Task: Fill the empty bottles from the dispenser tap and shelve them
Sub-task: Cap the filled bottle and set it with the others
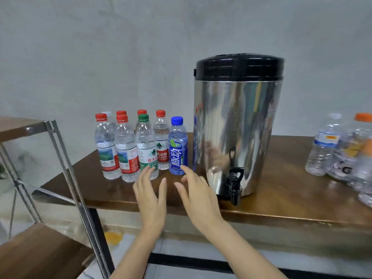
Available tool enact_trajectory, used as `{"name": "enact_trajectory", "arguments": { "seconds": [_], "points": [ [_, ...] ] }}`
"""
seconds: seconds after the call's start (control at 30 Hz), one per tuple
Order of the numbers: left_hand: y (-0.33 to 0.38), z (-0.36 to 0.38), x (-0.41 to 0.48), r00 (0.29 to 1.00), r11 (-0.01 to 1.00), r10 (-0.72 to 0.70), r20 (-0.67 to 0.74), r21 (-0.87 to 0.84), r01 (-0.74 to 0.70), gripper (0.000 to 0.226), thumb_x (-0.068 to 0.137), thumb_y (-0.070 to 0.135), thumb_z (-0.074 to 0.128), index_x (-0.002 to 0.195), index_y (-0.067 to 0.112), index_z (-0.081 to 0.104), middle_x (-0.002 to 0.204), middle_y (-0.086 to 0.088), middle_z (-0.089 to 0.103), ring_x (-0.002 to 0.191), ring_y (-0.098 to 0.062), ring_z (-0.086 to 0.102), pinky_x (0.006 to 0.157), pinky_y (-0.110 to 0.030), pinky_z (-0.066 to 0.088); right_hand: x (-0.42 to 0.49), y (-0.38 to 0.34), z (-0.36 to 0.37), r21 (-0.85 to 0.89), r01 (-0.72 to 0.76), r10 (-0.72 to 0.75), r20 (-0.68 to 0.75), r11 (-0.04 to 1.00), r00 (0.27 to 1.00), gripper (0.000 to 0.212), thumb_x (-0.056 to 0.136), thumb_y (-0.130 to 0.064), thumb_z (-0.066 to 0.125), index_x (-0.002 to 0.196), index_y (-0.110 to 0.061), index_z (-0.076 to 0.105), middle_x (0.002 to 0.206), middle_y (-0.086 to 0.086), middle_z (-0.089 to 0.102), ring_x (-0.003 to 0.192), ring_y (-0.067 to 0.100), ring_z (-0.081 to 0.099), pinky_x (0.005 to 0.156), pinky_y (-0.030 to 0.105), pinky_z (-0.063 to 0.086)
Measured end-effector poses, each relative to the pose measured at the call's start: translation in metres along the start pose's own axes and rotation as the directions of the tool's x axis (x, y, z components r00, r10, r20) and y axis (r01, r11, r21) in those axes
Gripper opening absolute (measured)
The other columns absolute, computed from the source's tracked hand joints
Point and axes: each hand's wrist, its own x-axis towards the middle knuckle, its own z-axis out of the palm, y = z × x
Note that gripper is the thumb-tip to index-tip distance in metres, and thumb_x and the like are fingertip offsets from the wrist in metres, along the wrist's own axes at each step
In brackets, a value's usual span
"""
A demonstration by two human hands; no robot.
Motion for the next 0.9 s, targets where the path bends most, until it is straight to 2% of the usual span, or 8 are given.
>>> {"name": "enact_trajectory", "arguments": {
  "seconds": [0.13, 0.3, 0.4, 0.47, 0.63, 0.73, 0.83, 0.9],
  "points": [
    [0.067, 0.008, -0.031, 0.993, 0.974, 0.114, 0.017, -0.199, -0.108, 0.04, 0.098, 0.04, 0.046, 0.131, 0.018, 0.052, 0.128, 0.005, 0.055, 0.122, -0.016, 0.047, 0.104, -0.024, 0.036, -0.038, 0.014, -0.05, 0.046, 0.01, -0.004, -0.117, 0.999, 0.993, 0.045, 0.099, -0.045, 0.041, 0.141, -0.029, 0.043, 0.113, -0.012, 0.06, 0.101, 0.009, 0.057, 0.084, 0.031, 0.051],
    [0.138, 0.031, -0.059, 0.966, 0.894, 0.254, 0.057, -0.394, -0.212, 0.025, 0.098, 0.032, 0.048, 0.123, 0.029, 0.053, 0.12, 0.024, 0.054, 0.107, -0.014, 0.055, 0.094, -0.024, 0.043, -0.069, 0.049, -0.107, -0.008, -0.034, 0.031, -0.257, 0.999, 0.966, 0.039, 0.099, -0.043, 0.041, 0.137, -0.032, 0.045, 0.105, -0.02, 0.058, 0.091, 0.001, 0.055, 0.074, 0.019, 0.049],
    [0.168, 0.058, -0.071, 0.943, 0.852, 0.312, 0.114, -0.472, -0.225, 0.023, 0.099, 0.031, 0.048, 0.121, 0.028, 0.054, 0.118, 0.02, 0.056, 0.104, -0.012, 0.057, 0.092, -0.02, 0.043, -0.081, 0.079, -0.138, -0.037, -0.115, 0.096, -0.33, 0.993, 0.939, 0.037, 0.098, -0.041, 0.042, 0.135, -0.033, 0.044, 0.102, -0.021, 0.056, 0.088, -0.001, 0.052, 0.07, 0.012, 0.043],
    [0.182, 0.081, -0.079, 0.925, 0.836, 0.331, 0.185, -0.511, -0.198, 0.025, 0.099, 0.034, 0.047, 0.122, 0.027, 0.054, 0.117, 0.016, 0.058, 0.104, -0.014, 0.057, 0.091, -0.021, 0.044, -0.087, 0.103, -0.156, -0.04, -0.184, 0.157, -0.364, 0.982, 0.918, 0.037, 0.098, -0.04, 0.044, 0.135, -0.033, 0.045, 0.102, -0.021, 0.055, 0.088, 0.0, 0.052, 0.071, 0.016, 0.043],
    [0.199, 0.151, -0.094, 0.855, 0.865, 0.326, 0.404, -0.493, -0.096, 0.028, 0.1, 0.042, 0.043, 0.126, 0.034, 0.051, 0.118, 0.022, 0.053, 0.109, -0.011, 0.054, 0.092, -0.027, 0.047, -0.099, 0.171, -0.19, -0.067, -0.385, 0.317, -0.445, 0.921, 0.837, 0.039, 0.098, -0.037, 0.049, 0.136, -0.032, 0.043, 0.11, -0.017, 0.054, 0.091, 0.003, 0.054, 0.075, 0.028, 0.051],
    [0.206, 0.195, -0.099, 0.797, 0.909, 0.29, 0.53, -0.412, -0.056, 0.032, 0.101, 0.039, 0.046, 0.131, 0.03, 0.05, 0.118, 0.019, 0.053, 0.111, -0.004, 0.049, 0.095, -0.03, 0.046, -0.101, 0.21, -0.202, -0.037, -0.504, 0.42, -0.504, 0.863, 0.755, 0.043, 0.097, -0.032, 0.054, 0.138, -0.031, 0.041, 0.12, -0.012, 0.054, 0.105, 0.008, 0.053, 0.086, 0.038, 0.052],
    [0.213, 0.238, -0.106, 0.738, 0.948, 0.267, 0.62, -0.308, -0.084, 0.036, 0.102, 0.037, 0.045, 0.136, 0.026, 0.047, 0.126, 0.013, 0.053, 0.118, -0.007, 0.045, 0.099, -0.032, 0.044, -0.1, 0.241, -0.209, -0.035, -0.607, 0.482, -0.572, 0.794, 0.664, 0.055, 0.095, -0.028, 0.061, 0.144, -0.022, 0.036, 0.135, -0.001, 0.049, 0.121, 0.015, 0.047, 0.094, 0.035, 0.047],
    [0.213, 0.261, -0.112, 0.693, 0.964, 0.244, 0.678, -0.25, -0.095, 0.038, 0.103, 0.038, 0.043, 0.139, 0.025, 0.044, 0.134, 0.009, 0.053, 0.123, -0.009, 0.044, 0.103, -0.034, 0.043, -0.099, 0.259, -0.213, -0.034, -0.655, 0.488, -0.638, 0.755, 0.596, 0.065, 0.091, -0.026, 0.067, 0.146, -0.017, 0.034, 0.142, 0.005, 0.044, 0.127, 0.022, 0.042, 0.1, 0.038, 0.043]
  ]
}}
